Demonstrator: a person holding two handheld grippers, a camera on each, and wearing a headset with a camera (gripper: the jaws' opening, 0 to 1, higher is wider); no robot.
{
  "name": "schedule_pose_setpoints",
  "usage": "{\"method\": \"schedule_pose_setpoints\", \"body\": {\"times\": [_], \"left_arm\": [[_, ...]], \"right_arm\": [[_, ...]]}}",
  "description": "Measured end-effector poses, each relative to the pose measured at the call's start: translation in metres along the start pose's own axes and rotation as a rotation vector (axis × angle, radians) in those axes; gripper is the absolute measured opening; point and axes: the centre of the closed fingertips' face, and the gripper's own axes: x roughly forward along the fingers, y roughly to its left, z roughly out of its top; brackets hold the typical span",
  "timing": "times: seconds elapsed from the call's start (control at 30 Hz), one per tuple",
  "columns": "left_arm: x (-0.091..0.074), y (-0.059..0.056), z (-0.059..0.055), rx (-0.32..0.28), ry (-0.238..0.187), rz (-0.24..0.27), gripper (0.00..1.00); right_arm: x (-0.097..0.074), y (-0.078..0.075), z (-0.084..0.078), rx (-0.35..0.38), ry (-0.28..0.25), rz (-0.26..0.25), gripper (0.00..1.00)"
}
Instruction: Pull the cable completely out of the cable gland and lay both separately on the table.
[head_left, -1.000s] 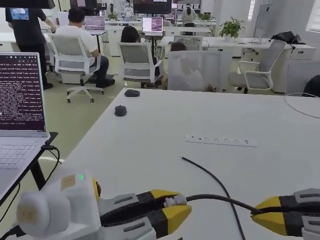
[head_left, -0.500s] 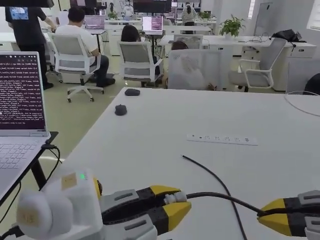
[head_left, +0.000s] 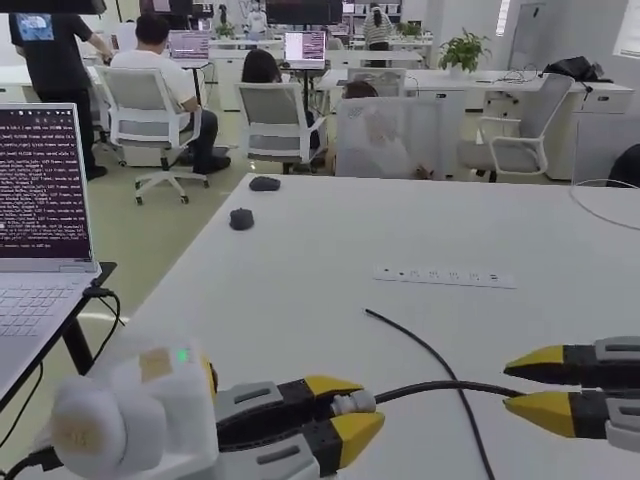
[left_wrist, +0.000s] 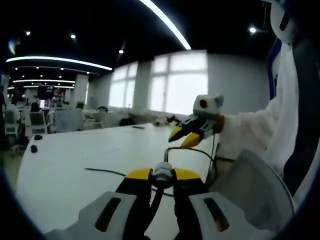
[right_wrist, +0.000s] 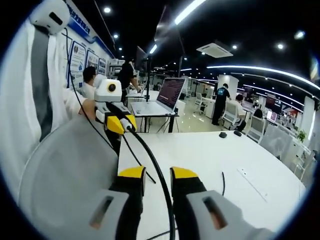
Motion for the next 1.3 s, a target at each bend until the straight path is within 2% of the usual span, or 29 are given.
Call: {"method": "schedule_pose_setpoints", "body": {"times": [0.07, 0.17, 0.27, 0.4, 0.6, 0.67, 0.9, 1.07, 1.23, 1.3], "left_arm": [[0.000, 0.000, -0.002, 0.003, 0.011, 0.000, 0.16], [0.000, -0.001, -0.003, 0.001, 0.015, -0.005, 0.16], [0.000, -0.002, -0.004, 0.000, 0.020, -0.012, 0.16], [0.003, -0.009, -0.011, -0.007, 0.050, -0.047, 0.16], [0.004, -0.014, -0.015, -0.006, 0.072, -0.072, 0.16], [0.004, -0.015, -0.017, -0.011, 0.077, -0.077, 0.16], [0.005, -0.020, -0.021, -0.002, 0.100, -0.101, 0.16], [0.004, -0.020, -0.018, -0.026, 0.087, -0.111, 0.16], [0.004, -0.021, -0.019, -0.025, 0.092, -0.115, 0.16], [0.004, -0.020, -0.019, -0.031, 0.089, -0.112, 0.16]], "right_arm": [[0.007, 0.009, 0.006, -0.015, -0.016, 0.030, 0.21], [0.021, 0.018, 0.008, -0.059, 0.003, 0.051, 0.23], [0.034, 0.025, 0.009, -0.069, -0.001, 0.075, 0.23], [0.049, 0.031, 0.008, -0.090, 0.006, 0.107, 0.25], [0.055, 0.046, 0.013, -0.128, -0.012, 0.167, 0.15], [0.057, 0.051, 0.011, -0.127, -0.007, 0.190, 0.15], [0.058, 0.049, 0.001, -0.155, 0.029, 0.197, 0.08], [0.058, 0.050, -0.001, -0.160, 0.028, 0.198, 0.07], [0.061, 0.052, -0.007, -0.200, 0.059, 0.192, 0.06], [0.061, 0.051, -0.007, -0.208, 0.054, 0.184, 0.06]]}}
